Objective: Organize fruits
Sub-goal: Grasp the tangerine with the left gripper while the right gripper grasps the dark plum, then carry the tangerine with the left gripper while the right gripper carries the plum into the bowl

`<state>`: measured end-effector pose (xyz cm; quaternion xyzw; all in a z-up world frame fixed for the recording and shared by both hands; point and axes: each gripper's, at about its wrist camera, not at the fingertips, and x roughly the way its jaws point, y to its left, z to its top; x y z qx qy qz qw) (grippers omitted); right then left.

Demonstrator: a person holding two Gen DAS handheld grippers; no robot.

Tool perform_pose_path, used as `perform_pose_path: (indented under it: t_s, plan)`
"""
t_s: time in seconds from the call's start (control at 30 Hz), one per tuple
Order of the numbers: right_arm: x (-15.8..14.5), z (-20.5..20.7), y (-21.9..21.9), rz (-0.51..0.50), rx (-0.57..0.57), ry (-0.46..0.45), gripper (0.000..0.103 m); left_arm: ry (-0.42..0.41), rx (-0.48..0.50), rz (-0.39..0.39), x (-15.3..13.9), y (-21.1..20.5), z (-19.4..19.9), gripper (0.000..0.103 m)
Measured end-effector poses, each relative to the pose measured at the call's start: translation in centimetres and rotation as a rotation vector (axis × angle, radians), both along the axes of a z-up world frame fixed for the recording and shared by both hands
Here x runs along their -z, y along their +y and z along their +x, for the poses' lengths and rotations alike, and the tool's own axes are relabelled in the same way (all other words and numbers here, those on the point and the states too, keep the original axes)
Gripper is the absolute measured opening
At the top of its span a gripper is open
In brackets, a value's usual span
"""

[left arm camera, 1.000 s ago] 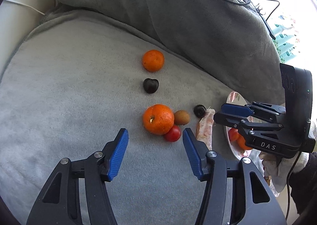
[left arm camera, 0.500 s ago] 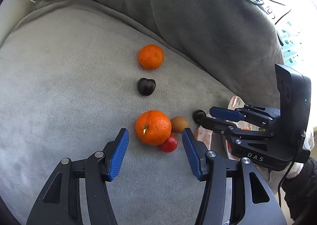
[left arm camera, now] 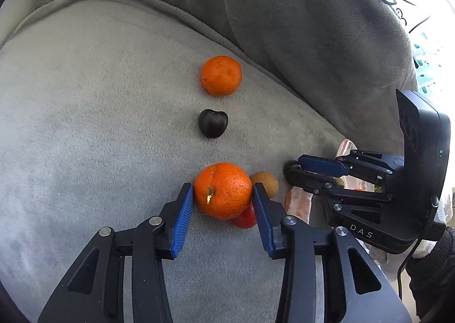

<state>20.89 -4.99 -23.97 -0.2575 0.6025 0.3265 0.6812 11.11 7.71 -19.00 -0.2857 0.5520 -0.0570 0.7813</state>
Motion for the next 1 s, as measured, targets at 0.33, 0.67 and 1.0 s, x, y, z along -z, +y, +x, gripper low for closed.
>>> perform_pose_path:
  t_s: [0.33, 0.67, 1.0]
  plan:
    - [0.0, -0.8, -0.4, 0.009, -0.006, -0.017, 0.023, -0.023, -0.002, 0.023, -0.5, -0.2, -0.1, 0.038]
    - [-2.2, -0.8, -2.4, 0.061, 0.039, -0.045, 0.023, -0.056, -0.005, 0.056, -1.5, -0.3, -0.8, 0.038]
    - [-5.5, -0.8, -5.4, 0.147, 0.120, -0.075, 0.023, -0.099, 0.019, 0.069, -3.6, -0.7, -1.6, 0.038]
